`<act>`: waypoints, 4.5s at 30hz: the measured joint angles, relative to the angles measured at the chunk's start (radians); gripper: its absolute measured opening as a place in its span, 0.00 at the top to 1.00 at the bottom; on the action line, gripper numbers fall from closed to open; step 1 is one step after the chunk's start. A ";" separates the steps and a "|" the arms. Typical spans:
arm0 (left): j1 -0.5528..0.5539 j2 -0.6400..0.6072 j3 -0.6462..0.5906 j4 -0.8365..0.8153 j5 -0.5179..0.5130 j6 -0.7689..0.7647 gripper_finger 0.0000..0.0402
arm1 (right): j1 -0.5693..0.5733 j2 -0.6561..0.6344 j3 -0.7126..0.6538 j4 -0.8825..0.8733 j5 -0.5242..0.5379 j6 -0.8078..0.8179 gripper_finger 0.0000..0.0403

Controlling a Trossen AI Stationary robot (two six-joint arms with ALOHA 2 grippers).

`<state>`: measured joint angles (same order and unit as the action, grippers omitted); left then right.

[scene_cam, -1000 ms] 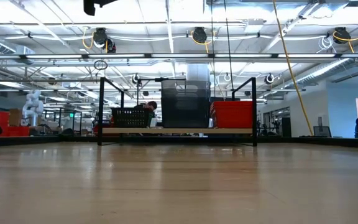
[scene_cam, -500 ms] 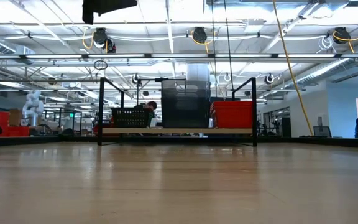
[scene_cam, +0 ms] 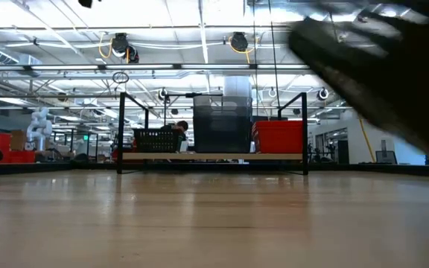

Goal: Stack baskets on shelf by color
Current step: Stack the right black bin on top of the other black bin on the shelf, then stack the black bin on top of the other black bins on the shelf

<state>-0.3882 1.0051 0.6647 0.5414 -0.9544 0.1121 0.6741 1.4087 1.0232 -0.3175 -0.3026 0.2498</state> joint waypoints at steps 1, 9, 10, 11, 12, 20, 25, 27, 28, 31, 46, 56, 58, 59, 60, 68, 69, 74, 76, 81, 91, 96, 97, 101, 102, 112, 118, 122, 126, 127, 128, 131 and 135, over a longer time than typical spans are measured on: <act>0.000 -0.024 0.000 -0.004 -0.014 0.033 0.38 | -0.061 -0.011 0.000 0.012 -0.034 -0.037 0.99; 0.013 -0.152 0.000 -0.277 -0.156 0.104 0.38 | -0.471 0.125 0.204 -0.071 -0.195 -0.398 0.99; 0.018 -0.161 0.000 -0.315 -0.187 0.102 0.38 | -0.503 0.153 0.264 -0.103 -0.189 -0.456 0.99; 0.024 -0.168 0.000 -0.348 -0.216 0.094 0.38 | -0.530 0.181 0.326 -0.132 -0.163 -0.511 0.99; 0.031 -0.173 0.000 -0.375 -0.241 0.081 0.38 | -0.555 0.209 0.388 -0.163 -0.119 -0.560 0.99; 0.042 -0.196 0.000 -0.628 -0.362 -0.161 0.38 | -0.708 0.331 0.687 -0.216 0.330 -0.802 0.99; 0.042 -0.214 0.000 -0.620 -0.375 -0.122 0.38 | -0.791 0.409 0.773 -0.182 0.493 -0.885 0.99; 0.042 -0.238 0.000 -0.615 -0.376 -0.119 0.38 | -0.824 0.456 0.816 -0.178 0.569 -0.909 0.99; 0.039 -0.249 0.000 -0.615 -0.376 -0.126 0.38 | -0.838 0.488 0.842 -0.183 0.599 -0.916 0.99; 0.028 -0.275 0.000 -0.626 -0.378 -0.143 0.38 | -0.870 0.572 0.916 -0.222 0.683 -0.921 1.00; 0.011 -0.323 0.001 -0.619 -0.378 -0.028 0.38 | -0.844 0.714 0.963 -0.218 0.844 -0.850 1.00; 0.033 -0.345 0.001 -0.627 -0.382 0.034 0.38 | -0.812 0.770 0.961 -0.123 0.885 -0.850 1.00; 0.045 -0.346 0.001 -0.628 -0.383 0.043 0.38 | -0.810 0.790 0.961 -0.106 0.907 -0.859 1.00; 0.051 -0.346 0.001 -0.628 -0.383 0.044 0.38 | -0.810 0.798 0.961 -0.104 0.919 -0.862 1.00; 0.057 -0.346 0.001 -0.628 -0.383 0.044 0.38 | -0.810 0.804 0.961 -0.107 0.929 -0.864 1.00; 0.093 -0.344 0.001 -0.681 -0.383 0.015 0.38 | -0.811 0.816 0.961 -0.131 0.931 -0.864 1.00; 0.096 -0.344 0.001 -0.682 -0.383 0.010 0.38 | -0.811 0.816 0.961 -0.139 0.931 -0.864 1.00; 0.108 -0.344 0.001 -0.684 -0.383 0.006 0.38 | -0.811 0.816 0.961 -0.180 0.930 -0.853 1.00; 0.108 -0.345 0.001 -0.689 -0.383 -0.002 0.38 | -0.811 0.816 0.961 -0.196 0.929 -0.841 1.00; 0.108 -0.345 0.001 -0.690 -0.383 -0.003 0.38 | -0.811 0.815 0.961 -0.204 0.891 -0.840 0.96; 0.108 -0.345 0.001 -0.697 -0.383 -0.012 0.38 | -0.811 0.816 0.961 -0.210 0.795 -0.807 0.89; 0.108 -0.345 0.001 -0.699 -0.383 -0.013 0.38 | -0.811 0.816 0.961 -0.209 0.795 -0.792 0.84; 0.108 -0.345 0.001 -0.700 -0.383 -0.013 0.38 | -0.811 0.816 0.961 -0.207 0.796 -0.792 0.82; 0.108 -0.345 0.001 -0.704 -0.383 -0.013 0.38 | -0.812 0.808 0.961 -0.170 0.797 -0.782 0.77; 0.108 -0.345 0.001 -0.704 -0.383 -0.013 0.38 | -0.811 0.806 0.961 -0.158 0.797 -0.782 0.76; 0.108 -0.345 0.000 -0.755 -0.383 -0.038 0.38 | -0.797 0.753 0.960 -0.250 0.622 -0.704 0.70; 0.103 -0.345 0.000 -0.779 -0.343 -0.109 0.38 | -0.798 0.642 0.930 -0.296 0.169 -0.608 0.70; 0.082 -0.345 0.000 -0.778 -0.241 -0.197 0.38 | -0.783 0.572 0.778 -0.089 -0.038 -0.638 0.71; 0.045 -0.345 0.000 -0.790 -0.133 -0.294 0.38 | -0.729 0.581 0.610 0.222 -0.039 -0.585 0.71; 0.035 -0.345 0.000 -0.805 -0.107 -0.320 0.38 | -0.710 0.596 0.582 0.278 -0.039 -0.575 0.71; 0.024 -0.345 0.000 -0.822 -0.077 -0.350 0.38 | -0.690 0.613 0.567 0.316 -0.039 -0.575 0.70; -0.002 -0.343 0.000 -0.917 0.040 -0.471 0.38 | -0.630 0.651 0.564 0.352 -0.007 -0.596 0.69; -0.045 -0.294 -0.011 -1.056 0.196 -0.796 0.38 | -0.580 0.650 0.561 0.368 0.066 -0.657 0.68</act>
<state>-0.4334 0.7114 0.6533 -0.5148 -0.7586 -0.6836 0.0942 2.0588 1.5841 0.0505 -0.2363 -0.4073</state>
